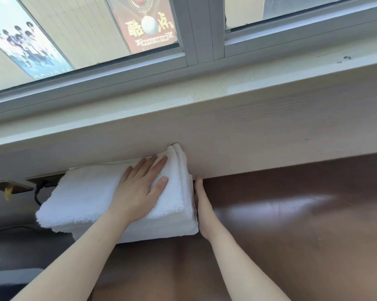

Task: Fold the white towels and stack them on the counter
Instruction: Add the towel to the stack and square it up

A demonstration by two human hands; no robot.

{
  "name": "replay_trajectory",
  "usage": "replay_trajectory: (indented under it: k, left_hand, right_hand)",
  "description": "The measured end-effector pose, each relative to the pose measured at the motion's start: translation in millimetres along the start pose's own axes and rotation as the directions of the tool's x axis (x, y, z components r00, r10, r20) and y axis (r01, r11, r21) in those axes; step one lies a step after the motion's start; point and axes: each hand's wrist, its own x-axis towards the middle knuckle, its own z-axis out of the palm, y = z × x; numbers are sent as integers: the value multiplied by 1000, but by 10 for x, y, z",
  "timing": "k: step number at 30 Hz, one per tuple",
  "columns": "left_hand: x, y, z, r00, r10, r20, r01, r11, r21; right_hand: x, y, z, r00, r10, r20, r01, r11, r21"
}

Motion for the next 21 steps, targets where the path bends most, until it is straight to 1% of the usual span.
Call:
replay_trajectory:
  k: [2, 5, 8, 9, 12, 14, 15, 18, 19, 21]
  left_hand:
    - [8, 5, -4, 1000, -1, -2, 1, 1000, 9]
    - [7, 11, -1, 1000, -1, 3, 1, 1000, 20]
    - [-2, -24, -11, 1000, -5, 2, 5, 999, 33]
    - [-4, -33, -17, 1000, -6, -3, 6, 999, 34]
    - [-6, -5, -35, 1000, -2, -6, 3, 999, 39]
    - [-14, 40, -63, 1000, 6, -10, -5, 999, 37]
    - [-25, 64, -81, 1000, 8, -11, -8, 1000, 26]
    - [-76, 77, -114, 999, 15, -40, -15, 1000, -1]
    - [-102, 57, -123, 999, 4, -54, -4, 1000, -4]
    - [-171, -46, -131, 997, -46, -62, 46, 999, 0]
  right_hand:
    - [49, -131, 78, 999, -38, -20, 38, 999, 0]
    - [39, -322, 281, 999, -50, 8, 51, 995, -86]
    - [-4, -379, 411, 987, -150, -50, 139, 974, -176]
    - [-37, -390, 441, 986, -159, -56, 145, 969, -198]
    - [-85, -456, 422, 997, -79, -14, 72, 959, -275]
    - [-170, -607, 377, 1000, -9, 18, 15, 937, -350]
    - [-205, -694, 341, 1000, 2, 23, 7, 935, -355]
    - [-325, -885, 291, 1000, -17, 14, 20, 953, -303]
    - [-337, -906, 314, 999, -32, 24, 38, 944, -329]
    - [-343, -905, 389, 999, -43, 7, 42, 900, -433]
